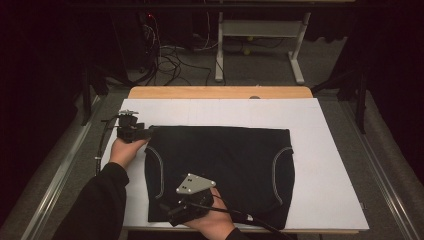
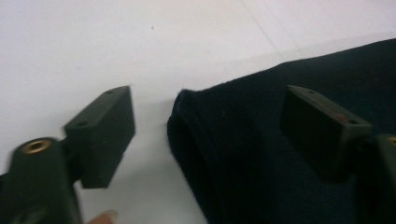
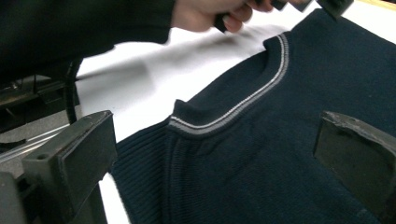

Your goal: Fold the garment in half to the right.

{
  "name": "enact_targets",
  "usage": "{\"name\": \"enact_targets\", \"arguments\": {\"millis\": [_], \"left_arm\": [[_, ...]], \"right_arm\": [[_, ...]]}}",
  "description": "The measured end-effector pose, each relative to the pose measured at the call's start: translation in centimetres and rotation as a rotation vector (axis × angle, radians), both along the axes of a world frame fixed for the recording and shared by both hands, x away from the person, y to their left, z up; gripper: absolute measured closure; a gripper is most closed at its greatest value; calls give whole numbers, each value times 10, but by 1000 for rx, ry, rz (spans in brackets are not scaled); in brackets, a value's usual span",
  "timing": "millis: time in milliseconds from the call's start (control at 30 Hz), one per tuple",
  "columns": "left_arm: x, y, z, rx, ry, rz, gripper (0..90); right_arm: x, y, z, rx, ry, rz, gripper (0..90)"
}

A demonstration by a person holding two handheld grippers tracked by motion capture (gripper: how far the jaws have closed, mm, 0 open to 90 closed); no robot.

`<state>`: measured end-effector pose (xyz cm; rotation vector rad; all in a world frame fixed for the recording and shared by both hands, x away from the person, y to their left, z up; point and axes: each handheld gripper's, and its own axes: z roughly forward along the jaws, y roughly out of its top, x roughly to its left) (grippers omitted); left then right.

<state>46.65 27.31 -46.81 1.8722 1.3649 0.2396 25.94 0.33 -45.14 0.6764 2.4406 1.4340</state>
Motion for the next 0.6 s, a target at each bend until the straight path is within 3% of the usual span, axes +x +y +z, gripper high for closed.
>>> {"name": "enact_targets", "arguments": {"millis": [67, 133, 200, 267, 367, 433, 600], "left_arm": [[5, -3, -8, 5, 9, -2, 205], [7, -7, -14, -2, 2, -21, 272], [6, -13, -15, 29, -16, -30, 295], [5, -18, -14, 67, -24, -39, 379], [2, -21, -15, 86, -37, -39, 524], [0, -19, -16, 59, -36, -52, 647], [-9, -15, -17, 15, -84, -46, 722]], "right_arm": [[-1, 1, 0, 7, 3, 5, 0], [-1, 1, -1, 6, 4, 6, 0], [-1, 1, -3, -7, 17, 3, 0], [-2, 2, -5, -26, 19, 3, 0], [-4, 5, -7, -32, 20, 12, 0], [-6, 9, -8, -37, 27, 20, 0], [-11, 20, -12, -71, 54, 44, 17]]}}
